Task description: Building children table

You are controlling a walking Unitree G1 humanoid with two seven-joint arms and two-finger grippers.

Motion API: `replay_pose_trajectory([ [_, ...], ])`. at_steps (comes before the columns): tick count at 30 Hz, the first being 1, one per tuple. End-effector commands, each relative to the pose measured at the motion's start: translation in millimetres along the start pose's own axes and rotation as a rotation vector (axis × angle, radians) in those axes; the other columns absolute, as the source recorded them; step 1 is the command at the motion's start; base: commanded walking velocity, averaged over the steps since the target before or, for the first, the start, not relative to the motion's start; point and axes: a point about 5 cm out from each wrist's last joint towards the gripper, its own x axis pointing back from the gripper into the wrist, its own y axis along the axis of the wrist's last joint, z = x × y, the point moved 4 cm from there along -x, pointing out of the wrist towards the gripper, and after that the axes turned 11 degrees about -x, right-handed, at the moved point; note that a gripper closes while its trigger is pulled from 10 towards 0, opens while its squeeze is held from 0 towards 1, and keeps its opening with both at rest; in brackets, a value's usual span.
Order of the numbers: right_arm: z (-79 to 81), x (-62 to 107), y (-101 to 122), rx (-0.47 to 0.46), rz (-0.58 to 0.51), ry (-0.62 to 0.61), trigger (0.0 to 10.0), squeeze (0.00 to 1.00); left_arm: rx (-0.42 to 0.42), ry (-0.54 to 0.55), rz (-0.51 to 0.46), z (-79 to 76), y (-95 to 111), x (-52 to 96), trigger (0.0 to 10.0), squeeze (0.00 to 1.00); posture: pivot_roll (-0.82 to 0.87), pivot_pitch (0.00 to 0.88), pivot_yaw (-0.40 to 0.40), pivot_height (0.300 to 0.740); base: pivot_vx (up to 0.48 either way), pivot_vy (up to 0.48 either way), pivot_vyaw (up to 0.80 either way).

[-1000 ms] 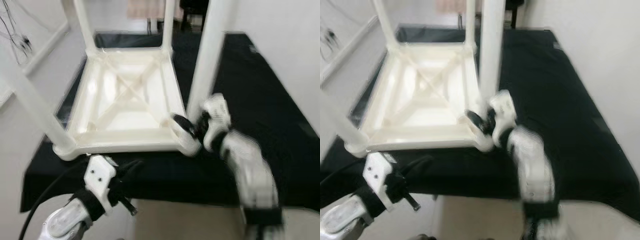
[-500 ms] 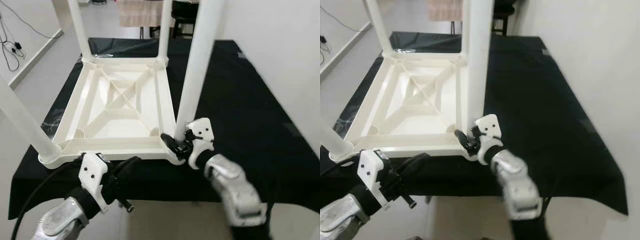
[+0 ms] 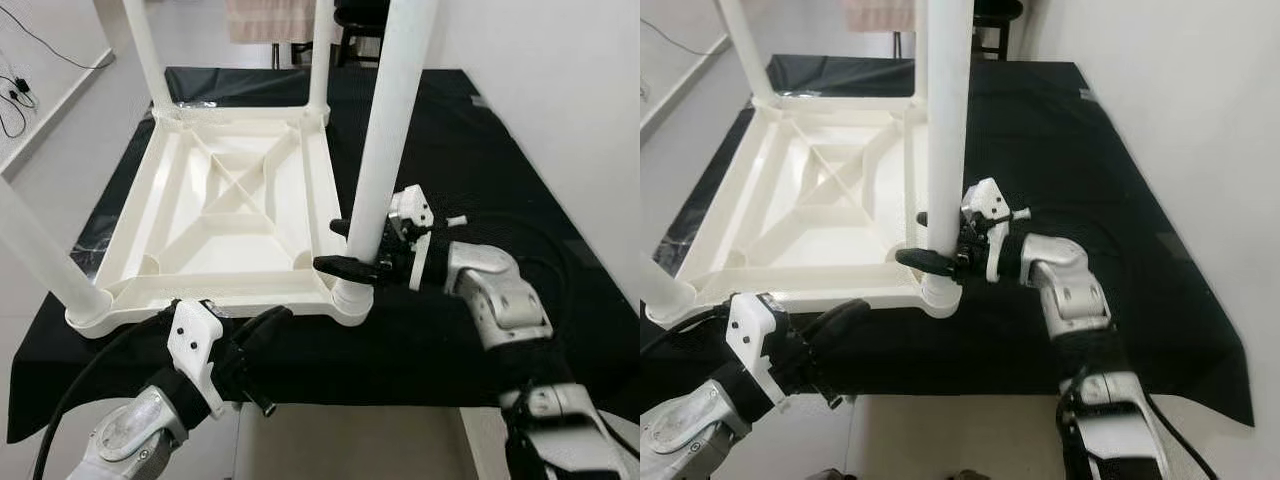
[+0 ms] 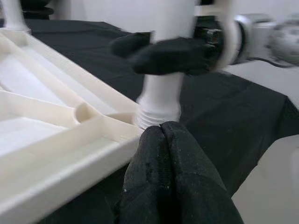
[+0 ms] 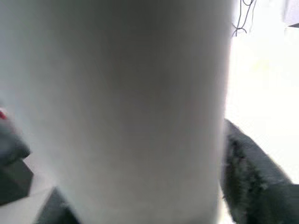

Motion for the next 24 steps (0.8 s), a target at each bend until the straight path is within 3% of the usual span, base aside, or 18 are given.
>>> replay_pose_trajectory([
  [1,-2.0,-1.0,3.7,-0.011,-0.021,0.016,0.0,0.00,0.010,0.002,0.009,-1.8,-3.5,0.7,10.0,0.00,0.13,0.126,-0.097,0.740,0.000,0.000,0.00],
  [8,-8.8,4.9,7.3,-0.016,-0.005,0.069,0.0,0.00,0.015,-0.003,0.008,-4.8,-3.2,0.4,10.0,0.00,0.12,0.133,-0.100,0.740,0.000,0.000,0.00],
  [16,-19.8,22.9,-5.3,0.076,0.053,-0.078,0.0,0.00,0.018,-0.003,0.003,-6.8,-0.1,1.5,10.0,0.00,0.11,0.157,-0.101,0.740,0.000,0.000,0.00],
  [17,-24.6,28.7,-15.4,0.083,0.086,-0.185,0.0,0.00,0.019,-0.004,0.002,-7.0,0.6,2.2,10.0,0.00,0.10,0.164,-0.105,0.740,0.000,0.000,0.00],
  [18,-35.0,23.6,-25.3,0.015,-0.020,-0.563,0.0,0.00,0.019,-0.004,0.002,-5.7,1.3,4.4,10.0,0.00,0.07,0.177,-0.098,0.740,0.000,0.000,0.00],
  [19,-35.0,23.6,-25.3,0.015,-0.020,-0.563,0.0,0.00,0.019,-0.004,0.002,-5.7,1.3,4.4,10.0,0.00,0.07,0.177,-0.098,0.740,0.000,0.000,0.00],
  [20,-39.6,37.2,-34.2,-0.055,-0.088,-0.876,0.0,0.00,0.020,-0.004,0.002,-4.7,1.7,5.9,10.0,0.00,0.07,0.177,-0.098,0.740,0.000,0.000,0.00],
  [21,-39.6,37.2,-34.2,-0.055,-0.088,-0.876,0.0,0.00,0.020,-0.004,0.002,-4.7,1.7,5.9,10.0,0.00,0.07,0.177,-0.098,0.740,0.000,0.000,0.00],
  [22,-9.2,29.4,-64.0,-0.069,-0.062,-0.970,0.0,0.00,0.022,-0.006,0.002,-2.7,2.0,6.4,10.0,0.00,0.06,0.188,-0.063,0.740,0.000,0.000,0.00],
  [24,35.2,3.2,-86.4,-0.063,-0.021,-0.869,0.0,0.00,0.025,-0.008,0.003,-0.7,1.9,6.0,10.0,0.00,0.05,0.177,-0.053,0.740,0.000,0.000,0.00],
])
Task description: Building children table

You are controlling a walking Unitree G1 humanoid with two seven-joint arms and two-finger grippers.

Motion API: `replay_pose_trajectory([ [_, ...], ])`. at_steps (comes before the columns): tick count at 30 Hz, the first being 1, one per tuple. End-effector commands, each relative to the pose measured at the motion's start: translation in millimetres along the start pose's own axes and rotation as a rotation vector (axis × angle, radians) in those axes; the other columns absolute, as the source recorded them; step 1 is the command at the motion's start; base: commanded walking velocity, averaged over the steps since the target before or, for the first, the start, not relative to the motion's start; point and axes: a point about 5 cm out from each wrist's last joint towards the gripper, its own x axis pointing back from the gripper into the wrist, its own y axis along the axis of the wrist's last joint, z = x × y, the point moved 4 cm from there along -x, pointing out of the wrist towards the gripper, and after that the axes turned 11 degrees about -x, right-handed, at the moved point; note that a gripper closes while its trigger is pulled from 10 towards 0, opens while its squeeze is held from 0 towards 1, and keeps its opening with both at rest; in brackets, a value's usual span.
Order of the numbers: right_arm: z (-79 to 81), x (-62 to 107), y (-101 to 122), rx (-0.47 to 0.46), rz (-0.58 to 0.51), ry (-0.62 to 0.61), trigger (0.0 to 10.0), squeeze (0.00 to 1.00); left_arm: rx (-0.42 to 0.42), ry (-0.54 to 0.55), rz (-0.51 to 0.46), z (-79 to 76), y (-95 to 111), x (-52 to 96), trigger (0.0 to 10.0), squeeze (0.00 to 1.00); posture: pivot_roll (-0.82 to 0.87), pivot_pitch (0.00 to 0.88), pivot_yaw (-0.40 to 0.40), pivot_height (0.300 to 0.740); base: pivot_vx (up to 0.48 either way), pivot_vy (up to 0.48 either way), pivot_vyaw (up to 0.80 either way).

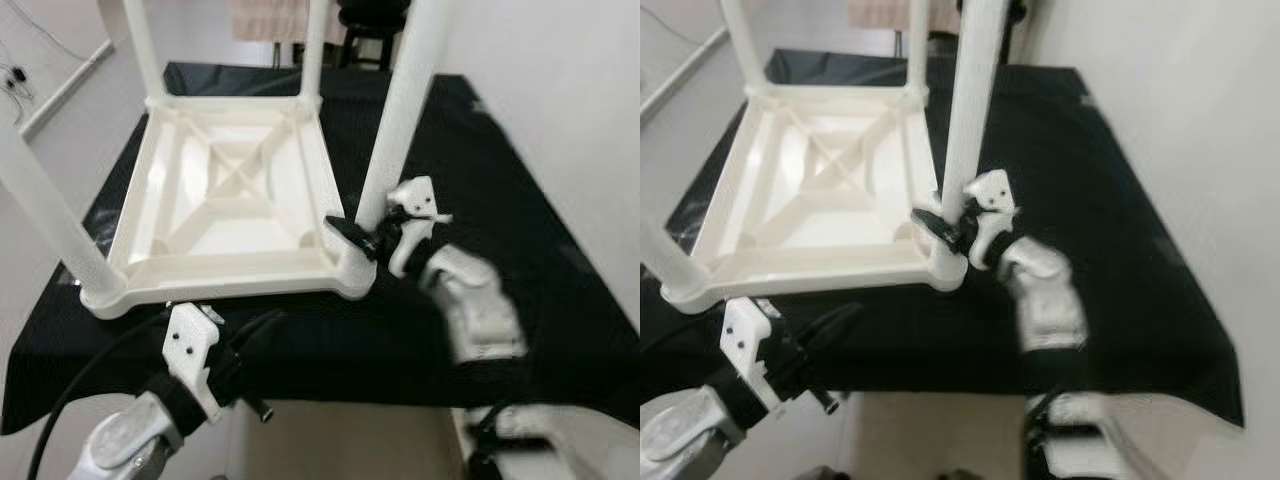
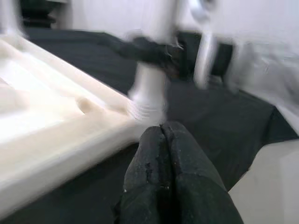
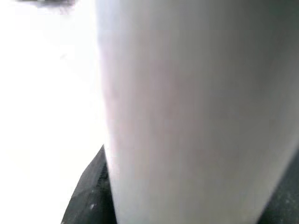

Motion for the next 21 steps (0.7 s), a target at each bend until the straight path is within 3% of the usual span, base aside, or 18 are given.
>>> replay_pose_trajectory([
  [1,15.8,13.9,-51.5,0.029,0.227,0.007,0.0,0.00,0.009,-0.013,0.010,-0.1,-1.7,-0.3,10.0,0.00,0.05,0.177,-0.053,0.740,0.000,0.000,0.00],
  [2,19.7,11.3,-49.9,0.017,0.218,0.038,0.0,0.00,0.011,-0.015,0.011,0.3,-2.2,-1.3,10.0,0.00,0.05,0.173,-0.059,0.740,0.000,0.000,0.00],
  [5,9.6,-9.0,-39.6,0.021,0.187,0.042,0.0,0.00,0.020,-0.030,0.009,0.2,-3.1,-3.2,10.0,0.00,0.06,0.164,-0.066,0.740,0.000,0.000,0.00],
  [9,8.8,-16.6,-33.4,0.025,0.179,-0.016,0.0,0.00,0.011,-0.011,0.007,1.3,-2.9,-3.0,10.0,0.00,0.07,0.159,-0.065,0.740,0.000,0.000,0.00],
  [10,10.0,-20.6,-28.7,0.005,0.175,-0.005,10.0,0.19,0.009,-0.007,0.006,1.7,-3.0,-3.3,10.0,0.00,0.08,0.156,-0.066,0.740,0.000,0.000,0.00],
  [12,11.1,-23.1,-25.3,-0.009,0.172,0.006,10.0,0.19,0.008,-0.006,0.006,1.9,-3.1,-3.5,10.0,0.00,0.08,0.156,-0.066,0.740,0.000,0.000,0.00],
  [13,16.4,-24.9,-21.1,-0.021,0.172,0.061,10.0,1.00,0.009,-0.006,0.006,1.9,-3.3,-3.7,10.0,0.00,0.08,0.154,-0.068,0.740,0.000,0.000,0.00],
  [16,19.9,-25.8,-18.4,-0.027,0.172,0.102,10.0,1.00,0.009,-0.007,0.007,2.0,-3.6,-4.0,10.0,0.00,0.09,0.149,-0.069,0.740,0.000,0.000,0.00],
  [18,22.3,-38.6,8.4,-0.004,0.107,0.315,10.0,0.96,0.011,-0.009,0.006,1.9,-4.7,-5.3,10.0,0.00,0.10,0.138,-0.078,0.740,0.000,0.000,0.00],
  [19,22.3,-38.6,8.4,-0.004,0.107,0.315,10.0,0.96,0.011,-0.009,0.006,1.9,-4.7,-5.3,10.0,0.00,0.10,0.138,-0.078,0.740,0.000,0.000,0.00],
  [20,23.5,-41.7,22.0,0.005,0.092,0.461,10.0,0.33,0.011,-0.009,0.005,1.9,-5.4,-6.2,10.0,0.00,0.10,0.132,-0.079,0.740,0.000,0.000,0.00],
  [21,21.3,-42.8,31.6,0.030,0.092,0.578,10.0,0.00,0.012,-0.009,0.004,1.9,-5.8,-6.8,10.0,0.00,0.10,0.131,-0.082,0.740,0.000,0.000,0.00],
])
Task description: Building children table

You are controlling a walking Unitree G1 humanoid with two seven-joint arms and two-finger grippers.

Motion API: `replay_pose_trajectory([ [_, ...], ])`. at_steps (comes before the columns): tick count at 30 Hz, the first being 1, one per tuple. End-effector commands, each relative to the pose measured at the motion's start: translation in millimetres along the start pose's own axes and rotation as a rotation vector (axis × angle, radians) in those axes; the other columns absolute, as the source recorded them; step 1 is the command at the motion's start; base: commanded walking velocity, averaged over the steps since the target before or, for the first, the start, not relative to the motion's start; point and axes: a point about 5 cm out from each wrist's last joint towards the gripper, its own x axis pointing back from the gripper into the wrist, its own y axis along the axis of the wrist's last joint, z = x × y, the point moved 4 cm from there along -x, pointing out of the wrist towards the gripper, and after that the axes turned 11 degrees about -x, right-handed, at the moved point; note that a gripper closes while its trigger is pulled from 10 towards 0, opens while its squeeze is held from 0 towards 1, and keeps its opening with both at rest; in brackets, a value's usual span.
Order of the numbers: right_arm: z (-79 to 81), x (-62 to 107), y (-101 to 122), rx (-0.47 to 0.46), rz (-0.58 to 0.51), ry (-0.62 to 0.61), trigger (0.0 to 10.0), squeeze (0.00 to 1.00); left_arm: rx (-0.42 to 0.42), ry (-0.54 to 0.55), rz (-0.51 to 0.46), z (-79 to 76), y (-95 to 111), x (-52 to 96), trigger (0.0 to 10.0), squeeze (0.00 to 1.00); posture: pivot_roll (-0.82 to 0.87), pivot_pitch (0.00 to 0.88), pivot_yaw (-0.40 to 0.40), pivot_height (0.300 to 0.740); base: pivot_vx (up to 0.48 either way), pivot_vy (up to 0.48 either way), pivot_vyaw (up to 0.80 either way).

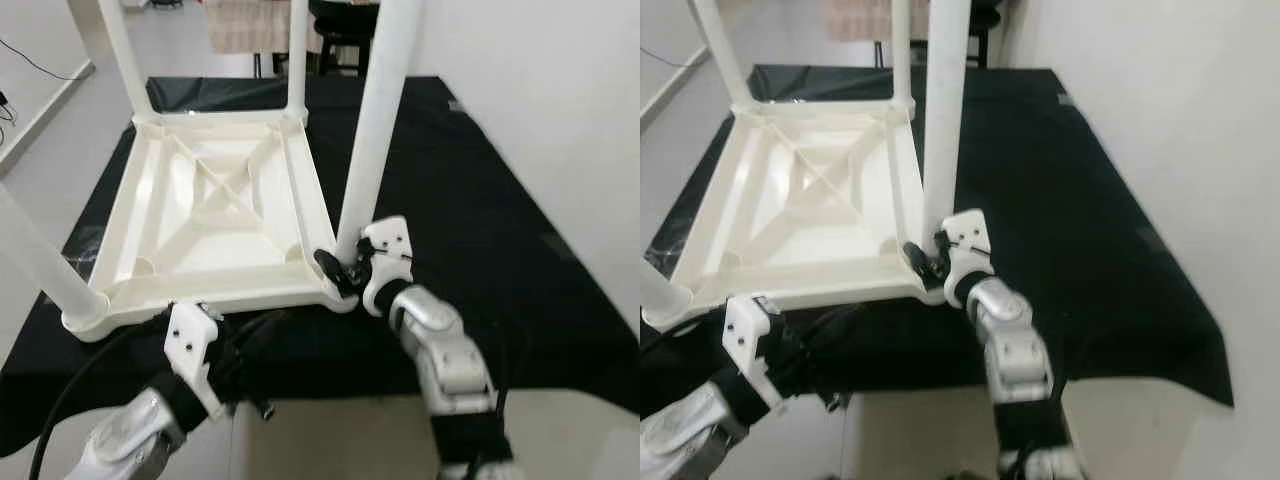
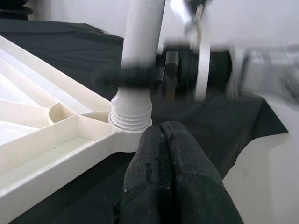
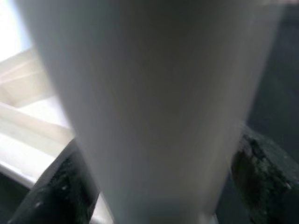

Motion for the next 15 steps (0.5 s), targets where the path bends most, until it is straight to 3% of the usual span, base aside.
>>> replay_pose_trajectory([
  [1,7.2,-1.2,13.7,0.018,-0.035,0.179,10.0,0.00,0.002,0.004,0.011,-0.6,-5.0,-0.3,10.0,0.00,0.10,0.131,-0.082,0.740,0.000,0.000,0.00],
  [2,7.2,-1.2,13.7,0.018,-0.035,0.179,10.0,0.00,0.002,0.004,0.011,-0.6,-5.0,-0.3,10.0,0.00,0.10,0.131,-0.082,0.740,0.000,0.000,0.00],
  [3,3.8,0.8,16.9,0.035,-0.007,0.271,10.0,0.00,0.001,0.005,0.010,-0.6,-5.2,-0.8,10.0,0.00,0.10,0.130,-0.086,0.740,0.000,0.000,0.00],
  [6,-5.3,1.8,18.5,0.048,0.045,0.368,10.0,0.00,0.000,0.008,0.009,-1.0,-5.9,-1.5,10.0,0.00,0.12,0.126,-0.094,0.740,0.000,0.000,0.00],
  [10,-14.3,-2.3,22.9,0.036,0.063,0.375,10.0,0.00,-0.002,0.012,0.010,-1.6,-6.3,-1.8,10.0,0.00,0.13,0.125,-0.098,0.740,0.000,0.000,0.00],
  [11,-15.8,-3.5,25.2,0.024,0.060,0.376,4.6,0.00,-0.002,0.013,0.009,-1.8,-6.2,-1.8,10.0,0.00,0.13,0.125,-0.098,0.740,0.000,0.000,0.00],
  [13,-16.6,-4.2,26.8,0.015,0.058,0.377,4.6,0.00,-0.002,0.013,0.009,-2.0,-6.2,-1.9,10.0,0.00,0.13,0.125,-0.098,0.740,0.000,0.000,0.00],
  [14,-17.7,-4.5,28.9,0.003,0.057,0.401,0.0,0.00,-0.001,0.013,0.009,-2.3,-6.3,-2.0,10.0,0.00,0.13,0.124,-0.099,0.740,0.000,0.000,0.00],
  [15,-20.0,-3.6,31.0,-0.008,0.059,0.438,0.0,0.00,0.000,0.012,0.009,-2.9,-6.5,-2.3,10.0,0.00,0.13,0.124,-0.097,0.740,0.000,0.000,0.00],
])
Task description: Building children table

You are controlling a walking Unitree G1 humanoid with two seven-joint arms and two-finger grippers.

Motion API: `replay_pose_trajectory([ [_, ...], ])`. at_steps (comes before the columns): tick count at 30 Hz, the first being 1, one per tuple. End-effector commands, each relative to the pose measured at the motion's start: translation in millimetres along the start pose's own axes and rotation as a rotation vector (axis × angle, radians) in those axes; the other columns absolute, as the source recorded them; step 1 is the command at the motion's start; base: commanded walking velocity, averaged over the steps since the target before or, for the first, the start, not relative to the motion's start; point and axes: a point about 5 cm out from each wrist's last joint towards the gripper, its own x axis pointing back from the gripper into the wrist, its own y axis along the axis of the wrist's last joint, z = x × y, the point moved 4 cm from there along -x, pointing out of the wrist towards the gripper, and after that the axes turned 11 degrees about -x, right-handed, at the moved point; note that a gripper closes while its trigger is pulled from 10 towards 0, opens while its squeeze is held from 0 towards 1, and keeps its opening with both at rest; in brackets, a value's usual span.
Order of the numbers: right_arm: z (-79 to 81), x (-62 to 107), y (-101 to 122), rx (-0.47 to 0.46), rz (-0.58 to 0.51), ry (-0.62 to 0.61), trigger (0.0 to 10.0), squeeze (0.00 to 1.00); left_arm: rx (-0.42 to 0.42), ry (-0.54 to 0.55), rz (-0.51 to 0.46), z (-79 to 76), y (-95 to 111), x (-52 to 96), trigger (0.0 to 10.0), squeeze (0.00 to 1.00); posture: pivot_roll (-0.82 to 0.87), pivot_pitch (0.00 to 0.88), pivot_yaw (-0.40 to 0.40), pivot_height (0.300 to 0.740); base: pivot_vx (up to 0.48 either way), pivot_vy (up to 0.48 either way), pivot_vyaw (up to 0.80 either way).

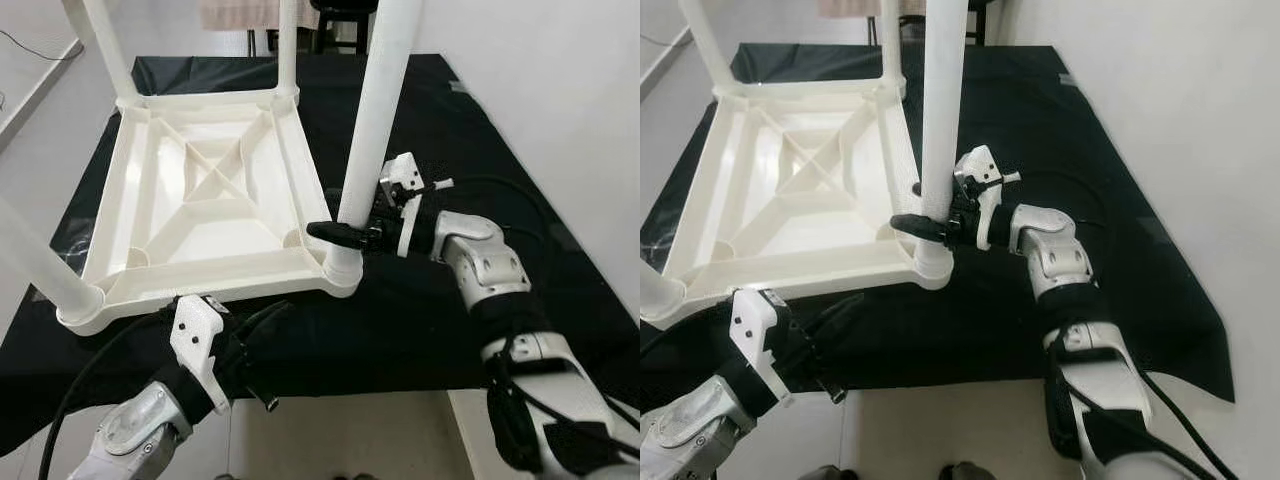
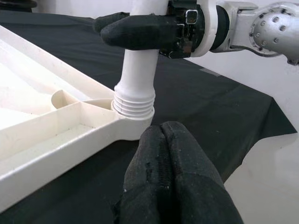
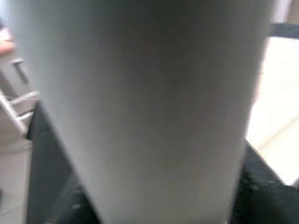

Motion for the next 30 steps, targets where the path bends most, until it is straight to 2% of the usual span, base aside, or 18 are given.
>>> replay_pose_trajectory([
  [1,-3.1,3.8,3.7,-0.002,-0.014,0.016,0.0,0.00,0.004,0.002,0.004,-2.4,-2.2,0.8,10.0,0.00,0.13,0.124,-0.097,0.740,0.000,0.000,0.00],
  [8,-6.9,9.2,-3.8,-0.005,0.009,0.033,0.0,0.00,0.006,-0.002,0.001,-3.5,-2.3,0.5,10.0,0.00,0.13,0.123,-0.095,0.740,0.000,0.000,0.00],
  [9,-7.9,15.4,-15.6,0.018,0.046,0.012,0.0,0.00,0.008,-0.004,-0.001,-4.5,-1.5,0.6,10.0,0.00,0.12,0.127,-0.098,0.740,0.000,0.000,0.00],
  [13,-6.1,20.5,-29.3,0.057,0.087,-0.023,0.0,0.00,0.008,-0.003,-0.002,-4.9,-0.7,1.1,10.0,0.00,0.12,0.132,-0.101,0.740,0.000,0.000,0.00],
  [14,-3.3,20.5,-44.1,0.046,0.117,-0.107,0.0,0.00,0.008,-0.003,-0.003,-4.8,0.4,2.4,10.0,0.00,0.11,0.147,-0.108,0.740,0.000,0.000,0.00],
  [15,-3.3,20.5,-44.1,0.046,0.117,-0.107,0.0,0.00,0.008,-0.003,-0.003,-4.8,0.4,2.4,10.0,0.00,0.11,0.147,-0.108,0.740,0.000,0.000,0.00],
  [16,-4.7,13.6,-63.8,0.014,0.094,-0.397,0.0,0.00,0.007,-0.002,-0.004,-3.9,1.9,4.3,10.0,0.00,0.10,0.160,-0.100,0.740,0.000,0.000,0.00],
  [17,18.9,10.5,-89.7,-0.056,0.083,-0.581,0.0,0.00,0.007,-0.001,-0.005,-2.3,3.6,5.8,10.0,0.00,0.10,0.175,-0.083,0.740,0.000,0.000,0.00],
  [19,18.9,10.5,-89.7,-0.056,0.083,-0.581,0.0,0.00,0.007,-0.001,-0.005,-2.3,3.6,5.8,10.0,0.00,0.10,0.175,-0.083,0.740,0.000,0.000,0.00],
  [20,36.3,16.3,-101.5,-0.114,0.066,-0.719,0.0,0.00,0.008,0.000,-0.006,-1.2,4.7,6.7,10.0,0.00,0.10,0.175,-0.083,0.740,0.000,0.000,0.00],
  [21,50.7,16.2,-107.1,-0.119,0.045,-0.788,0.0,0.00,0.008,0.000,-0.004,-0.1,4.5,7.2,10.0,0.00,0.08,0.174,-0.069,0.740,0.000,0.000,0.00],
  [23,53.8,9.9,-106.2,-0.105,0.040,-0.763,0.0,0.00,0.014,-0.005,-0.004,-0.2,4.0,6.6,10.0,0.00,0.07,0.165,-0.062,0.740,0.000,0.000,0.00],
  [24,50.6,3.0,-104.9,-0.067,0.048,-0.732,0.0,0.00,0.017,-0.010,-0.002,-0.7,3.5,5.9,10.0,0.00,0.09,0.166,-0.067,0.740,0.000,0.000,0.00],
  [27,46.2,-5.3,-105.0,-0.055,0.061,-0.701,0.0,0.00,0.018,-0.013,-0.002,-1.3,3.1,4.9,10.0,0.00,0.10,0.160,-0.079,0.740,0.000,0.000,0.00],
  [28,47.6,-8.1,-106.5,-0.054,0.073,-0.684,0.7,0.00,0.014,-0.008,-0.002,-1.1,2.8,4.7,10.0,0.00,0.10,0.161,-0.080,0.740,0.000,0.000,0.00],
  [29,47.6,-8.1,-106.5,-0.054,0.073,-0.684,0.7,0.00,0.014,-0.008,-0.002,-1.1,2.8,4.7,10.0,0.00,0.10,0.161,-0.080,0.740,0.000,0.000,0.00],
  [30,47.4,-10.7,-105.2,-0.082,0.058,-0.662,10.0,0.00,0.009,0.000,-0.003,-0.3,2.6,4.4,10.0,0.00,0.10,0.155,-0.082,0.740,0.000,0.000,0.00],
])
